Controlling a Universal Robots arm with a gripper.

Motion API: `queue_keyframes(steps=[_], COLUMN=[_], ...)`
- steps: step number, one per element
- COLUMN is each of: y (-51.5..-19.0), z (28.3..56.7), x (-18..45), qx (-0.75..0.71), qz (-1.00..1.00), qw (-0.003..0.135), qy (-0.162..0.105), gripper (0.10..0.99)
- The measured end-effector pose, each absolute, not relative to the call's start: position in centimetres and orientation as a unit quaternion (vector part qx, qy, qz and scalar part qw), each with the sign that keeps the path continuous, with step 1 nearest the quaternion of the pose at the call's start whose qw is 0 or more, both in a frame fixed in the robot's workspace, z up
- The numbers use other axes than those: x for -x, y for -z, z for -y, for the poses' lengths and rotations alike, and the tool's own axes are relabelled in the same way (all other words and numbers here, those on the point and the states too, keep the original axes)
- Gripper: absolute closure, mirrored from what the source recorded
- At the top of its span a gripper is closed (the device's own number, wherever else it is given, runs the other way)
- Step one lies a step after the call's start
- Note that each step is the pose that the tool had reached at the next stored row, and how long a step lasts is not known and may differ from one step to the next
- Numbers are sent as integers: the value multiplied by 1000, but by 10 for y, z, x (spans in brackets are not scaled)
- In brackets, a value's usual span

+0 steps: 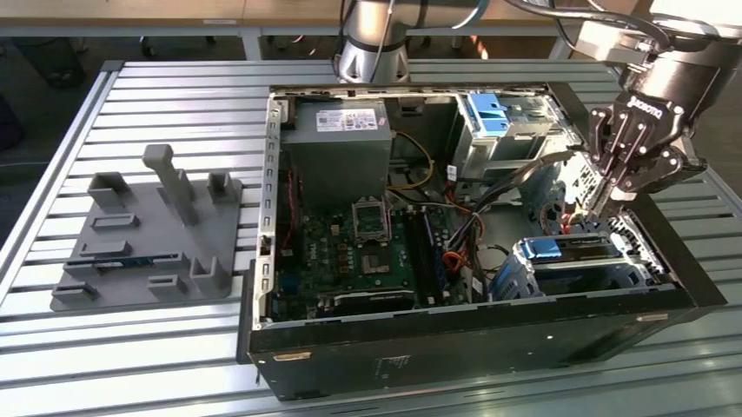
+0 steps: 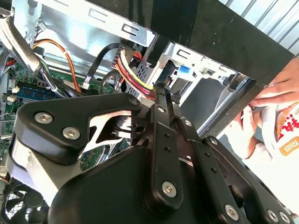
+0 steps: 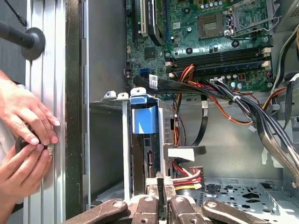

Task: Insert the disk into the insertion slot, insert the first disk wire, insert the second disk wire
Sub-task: 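Insert the first disk wire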

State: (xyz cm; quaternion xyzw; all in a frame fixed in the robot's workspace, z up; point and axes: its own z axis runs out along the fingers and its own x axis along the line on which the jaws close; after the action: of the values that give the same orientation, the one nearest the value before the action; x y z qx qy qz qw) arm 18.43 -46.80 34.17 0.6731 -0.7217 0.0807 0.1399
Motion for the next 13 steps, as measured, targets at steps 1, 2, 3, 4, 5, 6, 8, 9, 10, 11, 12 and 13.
queue_keyframes(steps=[1,2,3,4,5,6,8,9,10,11,12,13], y=[-342,-342,-342,-342,-342,-342,-342,-341,-342,-342,-342,-342], z=[468,468,468,468,468,468,469,469,470,470,470,471], x=[-184,-184,-184,-183,-182,-181,-179,-177,-176,-175,-175,-175], qx=[-673,-673,-673,-673,-673,-674,-674,-674,-674,-673,-673,-674], qz=[722,722,722,722,722,723,724,725,725,725,725,725], qw=[140,139,139,137,135,131,124,121,119,117,116,114], qy=[-81,-80,-80,-80,-80,-79,-80,-81,-82,-83,-84,-84], gripper=[922,922,922,922,922,922,922,922,922,922,922,922])
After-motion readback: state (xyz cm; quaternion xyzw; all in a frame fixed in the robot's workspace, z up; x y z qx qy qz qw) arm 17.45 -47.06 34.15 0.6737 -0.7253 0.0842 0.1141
